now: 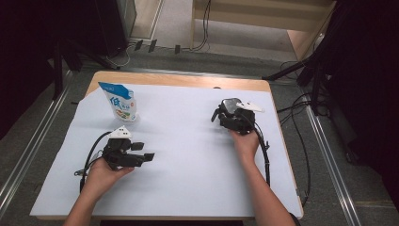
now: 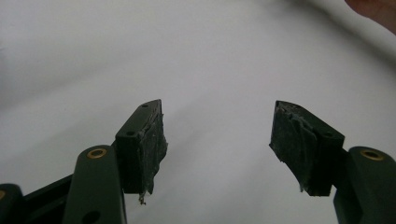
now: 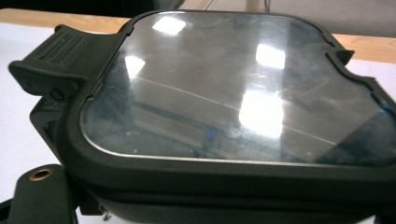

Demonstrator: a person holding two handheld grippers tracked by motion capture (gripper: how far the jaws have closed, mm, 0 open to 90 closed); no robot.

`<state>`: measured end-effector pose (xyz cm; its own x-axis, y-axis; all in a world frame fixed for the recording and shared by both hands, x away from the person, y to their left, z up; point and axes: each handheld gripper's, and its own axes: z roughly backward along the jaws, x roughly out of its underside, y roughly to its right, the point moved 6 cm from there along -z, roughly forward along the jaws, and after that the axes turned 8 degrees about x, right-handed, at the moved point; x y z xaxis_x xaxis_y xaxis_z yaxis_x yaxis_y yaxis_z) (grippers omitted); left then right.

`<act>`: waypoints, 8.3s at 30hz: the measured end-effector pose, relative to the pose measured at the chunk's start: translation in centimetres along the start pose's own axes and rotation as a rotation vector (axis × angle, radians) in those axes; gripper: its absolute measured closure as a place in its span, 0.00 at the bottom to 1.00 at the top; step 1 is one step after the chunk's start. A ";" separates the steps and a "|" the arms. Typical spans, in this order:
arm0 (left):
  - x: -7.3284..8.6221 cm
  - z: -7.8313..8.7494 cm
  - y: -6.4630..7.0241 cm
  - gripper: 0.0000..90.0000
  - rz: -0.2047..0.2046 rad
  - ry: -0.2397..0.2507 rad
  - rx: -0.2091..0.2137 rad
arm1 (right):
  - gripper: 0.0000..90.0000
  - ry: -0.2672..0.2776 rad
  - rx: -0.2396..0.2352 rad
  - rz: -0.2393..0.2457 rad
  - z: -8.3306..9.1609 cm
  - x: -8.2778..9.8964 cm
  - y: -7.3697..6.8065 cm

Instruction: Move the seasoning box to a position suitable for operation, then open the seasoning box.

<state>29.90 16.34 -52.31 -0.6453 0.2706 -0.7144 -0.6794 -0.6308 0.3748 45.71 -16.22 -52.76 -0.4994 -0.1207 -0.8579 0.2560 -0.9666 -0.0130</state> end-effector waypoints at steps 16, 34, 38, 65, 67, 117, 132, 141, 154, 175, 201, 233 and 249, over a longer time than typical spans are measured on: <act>-1.6 -0.7 -0.5 0.42 -0.007 -0.004 0.010 | 0.17 -0.003 -0.109 0.104 4.3 1.9 -4.0; -2.9 -0.3 -1.6 0.46 -0.018 0.021 -0.018 | 0.17 -0.028 -0.252 0.174 6.2 4.6 -9.6; -2.8 -0.5 -1.6 0.46 -0.027 0.009 -0.022 | 0.17 -0.043 -0.283 0.207 6.0 5.2 -11.3; -2.5 -0.8 -1.2 0.48 -0.036 -0.008 -0.013 | 0.10 -0.034 -0.386 0.281 5.5 5.9 -15.0; -2.5 -0.8 -1.2 0.48 -0.035 -0.008 -0.013 | 0.06 -0.029 -0.386 0.288 5.6 5.9 -15.1; -1.8 -4.2 1.3 1.00 -0.125 -0.035 0.104 | 1.00 -0.074 -0.542 0.184 10.7 5.2 -10.0; -1.9 -5.3 2.6 1.00 -0.145 -0.052 0.142 | 1.00 -0.081 -0.536 0.178 10.4 5.2 -9.6; -1.9 -5.5 3.3 1.00 -0.148 -0.046 0.151 | 1.00 -0.073 -0.521 0.149 9.9 4.9 -9.2; -2.0 -6.2 4.5 1.00 -0.162 -0.039 0.151 | 1.00 -0.066 -0.480 0.116 8.9 4.5 -8.9; -2.7 -8.2 6.5 1.00 -0.172 -0.037 0.158 | 1.00 -0.095 -0.465 0.100 6.4 3.0 -9.6; -3.3 -3.6 1.5 0.55 -0.101 -0.050 0.166 | 1.00 -0.113 -0.534 0.159 12.7 6.8 -11.9; -2.8 -2.4 0.3 0.42 -0.122 -0.004 0.083 | 1.00 -0.159 -0.567 0.183 10.1 7.7 -14.1; -2.8 -3.3 0.7 0.43 -0.132 -0.013 0.090 | 1.00 -0.153 -0.512 0.120 9.8 6.8 -10.8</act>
<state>32.40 12.77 -52.00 -0.5525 0.3570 -0.7532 -0.7868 -0.5216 0.3300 31.45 -8.87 -53.47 -0.5465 -0.2916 -0.7850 0.6697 -0.7150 -0.2007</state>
